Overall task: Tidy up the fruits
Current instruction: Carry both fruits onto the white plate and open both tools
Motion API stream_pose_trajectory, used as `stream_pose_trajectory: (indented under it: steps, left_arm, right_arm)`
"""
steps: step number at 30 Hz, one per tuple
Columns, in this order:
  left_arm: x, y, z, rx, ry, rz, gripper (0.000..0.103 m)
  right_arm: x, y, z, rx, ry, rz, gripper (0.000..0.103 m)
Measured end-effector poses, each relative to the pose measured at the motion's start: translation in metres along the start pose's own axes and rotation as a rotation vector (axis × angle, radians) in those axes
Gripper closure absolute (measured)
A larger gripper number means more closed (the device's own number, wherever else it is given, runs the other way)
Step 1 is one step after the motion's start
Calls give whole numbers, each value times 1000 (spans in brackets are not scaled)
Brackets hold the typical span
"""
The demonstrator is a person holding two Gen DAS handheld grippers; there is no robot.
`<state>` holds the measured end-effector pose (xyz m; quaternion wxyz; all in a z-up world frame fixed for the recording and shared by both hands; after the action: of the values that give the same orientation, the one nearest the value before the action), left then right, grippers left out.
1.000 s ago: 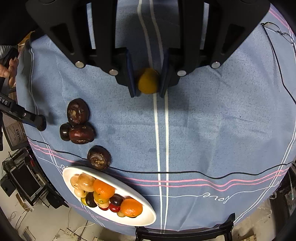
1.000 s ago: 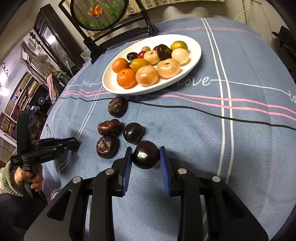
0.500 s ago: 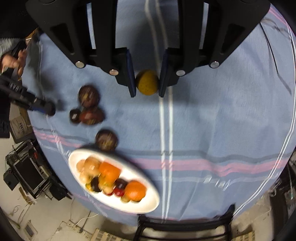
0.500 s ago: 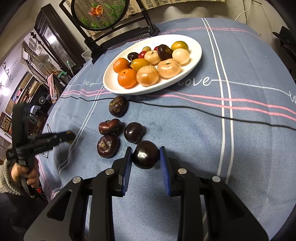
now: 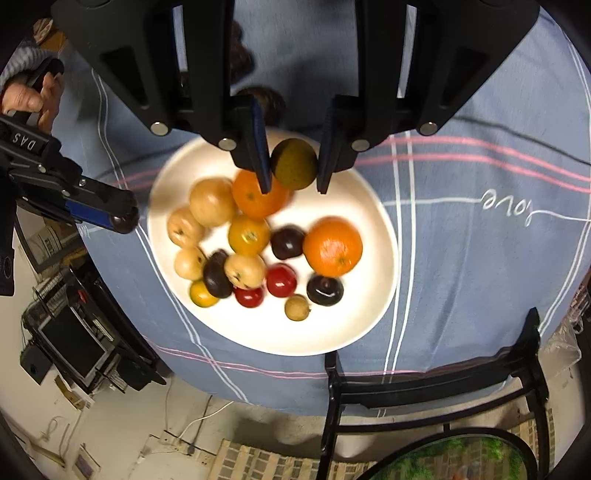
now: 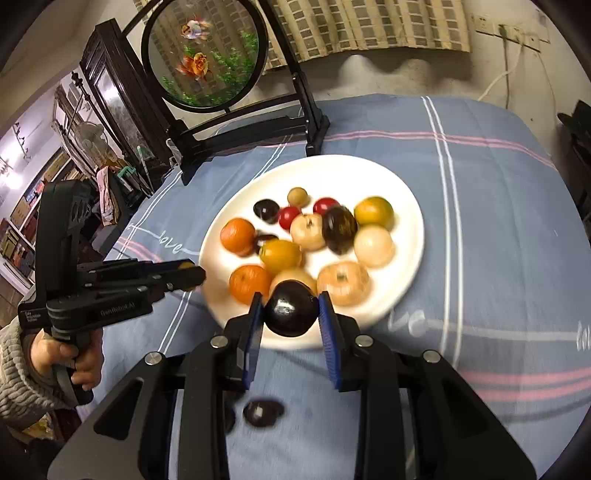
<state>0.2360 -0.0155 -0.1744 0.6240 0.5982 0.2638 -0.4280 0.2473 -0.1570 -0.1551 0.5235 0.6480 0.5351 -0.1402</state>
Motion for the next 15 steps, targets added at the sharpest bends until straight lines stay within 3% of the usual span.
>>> stream_pose_trajectory:
  steps: [6,7,8,10,14,15]
  left_arm:
    - [25,11,-5,-6,-10,-16,78]
    - [27,12,-6,-6,-3,-15,74]
    - [28,12,-5,-9,-4,-15,60]
    - [26,12,-8,-27,12,2,41]
    - [15,0,-14,-61,16,-11,37]
    - [12,-4,-16,-68,18,-19,35]
  right_arm:
    - [33,18,11,40,-2,-12,72]
    - [37,19,14,59,3,-22,71]
    - [40,19,17,91,5,-36,71]
    - [37,19,22,134,17,-28,71]
    - [10,5,31,201,53,19,68]
    - [2,0,32,215,58,35,53]
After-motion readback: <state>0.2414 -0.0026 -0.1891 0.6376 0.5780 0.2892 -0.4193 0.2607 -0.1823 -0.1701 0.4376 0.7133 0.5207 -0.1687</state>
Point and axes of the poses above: each gripper's, at about its wrist camera, not at the fingertips, and x roughly the way its jaws point, z to its right, y to its top, the point moved 8 cm from there along x, roughly the way its jaws point, and after that the axes turned 8 degrees about x, right-handed, at the moved point
